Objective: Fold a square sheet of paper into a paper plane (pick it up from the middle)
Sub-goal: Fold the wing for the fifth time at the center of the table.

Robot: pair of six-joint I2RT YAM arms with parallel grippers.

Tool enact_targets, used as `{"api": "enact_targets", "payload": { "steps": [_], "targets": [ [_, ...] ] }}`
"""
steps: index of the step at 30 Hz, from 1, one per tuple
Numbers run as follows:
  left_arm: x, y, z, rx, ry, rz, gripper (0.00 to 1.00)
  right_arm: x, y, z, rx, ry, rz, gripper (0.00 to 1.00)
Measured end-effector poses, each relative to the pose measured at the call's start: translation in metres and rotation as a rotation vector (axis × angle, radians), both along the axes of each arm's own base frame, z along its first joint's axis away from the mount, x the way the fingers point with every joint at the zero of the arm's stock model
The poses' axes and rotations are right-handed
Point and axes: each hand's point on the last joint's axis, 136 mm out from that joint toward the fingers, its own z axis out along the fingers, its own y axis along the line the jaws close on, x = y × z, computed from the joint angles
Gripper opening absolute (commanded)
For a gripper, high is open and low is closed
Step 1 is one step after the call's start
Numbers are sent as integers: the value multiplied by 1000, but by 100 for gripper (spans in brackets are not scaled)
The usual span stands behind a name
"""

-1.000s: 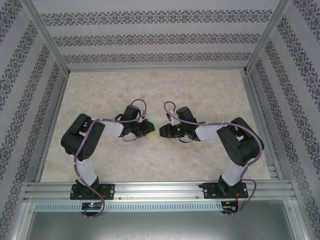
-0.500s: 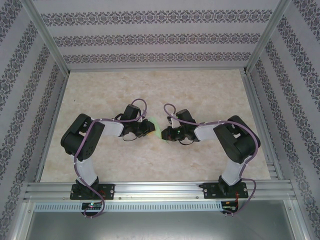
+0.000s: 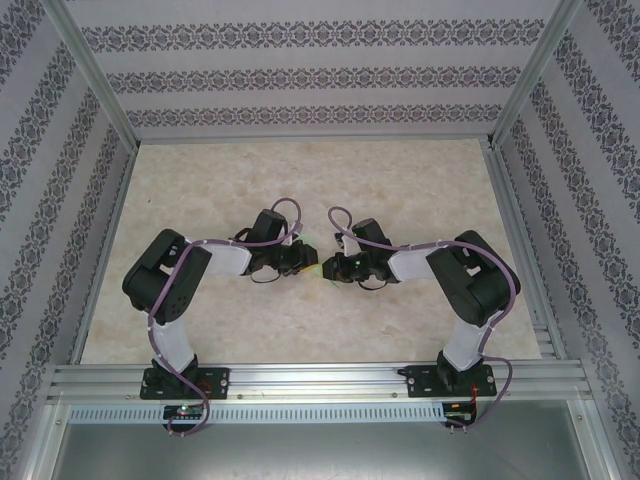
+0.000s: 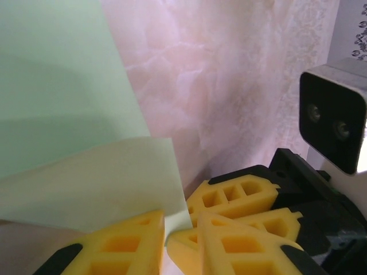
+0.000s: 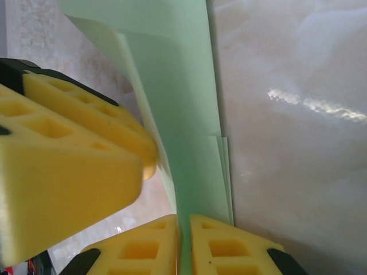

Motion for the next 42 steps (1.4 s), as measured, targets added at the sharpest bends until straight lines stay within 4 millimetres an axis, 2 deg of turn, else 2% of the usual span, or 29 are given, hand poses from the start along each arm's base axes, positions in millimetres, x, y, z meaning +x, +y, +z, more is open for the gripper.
{"api": "enact_targets", "payload": {
  "steps": [8,17,22,25,29,34,38,42],
  "targets": [
    [3,5,-10,55,21,20,19,-3,-4,3,-10,6,7,19],
    [3,7,-13,73,29,28,19,-17,-15,3,-41,21,24,11],
    [3,7,-13,73,30,28,19,-19,-17,-4,-51,38,24,10],
    [3,7,-14,75,32,29,19,-19,-17,-4,-51,37,25,14],
    [3,8,-14,84,37,32,18,-20,-20,1,-66,31,19,19],
    [5,10,-15,109,49,44,18,-19,-26,20,-94,-21,6,19],
    [6,10,-17,125,68,46,18,-20,-16,34,-109,-66,33,18],
    [6,10,-18,135,80,47,17,-23,1,36,-120,-74,77,15]
  ]
}}
